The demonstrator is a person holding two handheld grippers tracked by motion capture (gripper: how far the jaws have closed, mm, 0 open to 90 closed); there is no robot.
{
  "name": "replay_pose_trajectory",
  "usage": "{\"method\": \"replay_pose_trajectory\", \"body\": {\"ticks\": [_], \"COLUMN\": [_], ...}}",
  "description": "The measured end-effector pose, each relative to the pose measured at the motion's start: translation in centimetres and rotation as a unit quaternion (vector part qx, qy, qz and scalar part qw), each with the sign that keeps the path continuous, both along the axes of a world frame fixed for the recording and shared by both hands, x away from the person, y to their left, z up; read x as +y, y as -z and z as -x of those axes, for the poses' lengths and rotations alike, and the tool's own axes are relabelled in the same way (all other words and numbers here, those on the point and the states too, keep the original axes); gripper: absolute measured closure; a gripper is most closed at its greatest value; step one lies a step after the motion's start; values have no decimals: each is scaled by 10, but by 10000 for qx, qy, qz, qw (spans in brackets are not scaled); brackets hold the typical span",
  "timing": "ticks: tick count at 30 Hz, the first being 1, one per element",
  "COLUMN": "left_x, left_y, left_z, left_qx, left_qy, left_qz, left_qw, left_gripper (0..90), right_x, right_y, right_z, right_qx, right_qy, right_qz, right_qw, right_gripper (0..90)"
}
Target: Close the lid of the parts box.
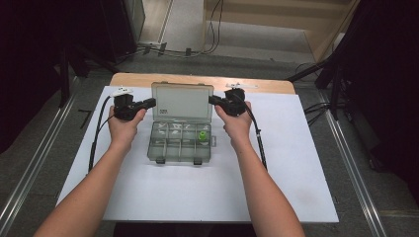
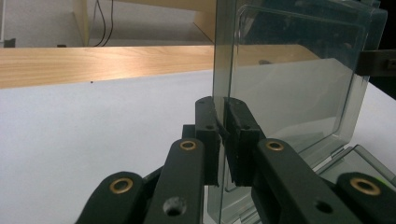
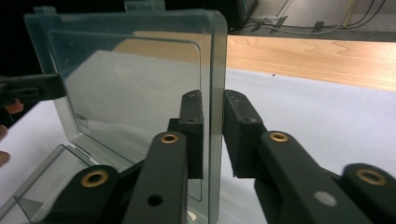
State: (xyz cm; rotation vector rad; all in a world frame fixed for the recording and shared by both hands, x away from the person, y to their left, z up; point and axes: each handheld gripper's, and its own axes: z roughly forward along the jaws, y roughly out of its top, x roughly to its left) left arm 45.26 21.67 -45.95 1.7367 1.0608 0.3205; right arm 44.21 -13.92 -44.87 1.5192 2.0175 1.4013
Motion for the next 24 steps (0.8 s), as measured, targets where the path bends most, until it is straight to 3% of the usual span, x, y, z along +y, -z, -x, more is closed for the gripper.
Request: {"method": "replay_pose_trajectory", "body": {"ticks": [5, 7, 12, 15, 18, 21, 24], "left_x": [0, 3, 13, 19, 22, 22, 18], "left_y": [1, -1, -12, -16, -20, -23, -24], "left_z": [-1, -1, 1, 1, -3, -10, -20], "left_qx": [71, 126, 148, 167, 154, 323, 527], "left_qy": [-68, -20, 126, 147, 136, 49, 27], "left_qz": [34, 215, 544, 663, 555, 629, 506], "left_qw": [9999, 9997, 9983, 9976, 9982, 9975, 9973], "left_gripper": [811, 674, 645, 724, 850, 887, 888], "right_x": [3, 4, 4, 4, 5, 5, 4], "right_y": [-1, -2, -2, -1, -1, 0, 0], "right_z": [3, 4, 8, 10, 13, 15, 18], "right_qx": [-63, -103, -227, -336, -421, -498, -590], "right_qy": [56, 60, 25, 24, 29, 15, -18], "right_qz": [147, 167, 227, 269, 303, 309, 361], "right_qw": [9999, 9998, 9995, 9991, 9987, 9983, 9976], "right_gripper": [815, 816, 816, 816, 816, 816, 816]}}
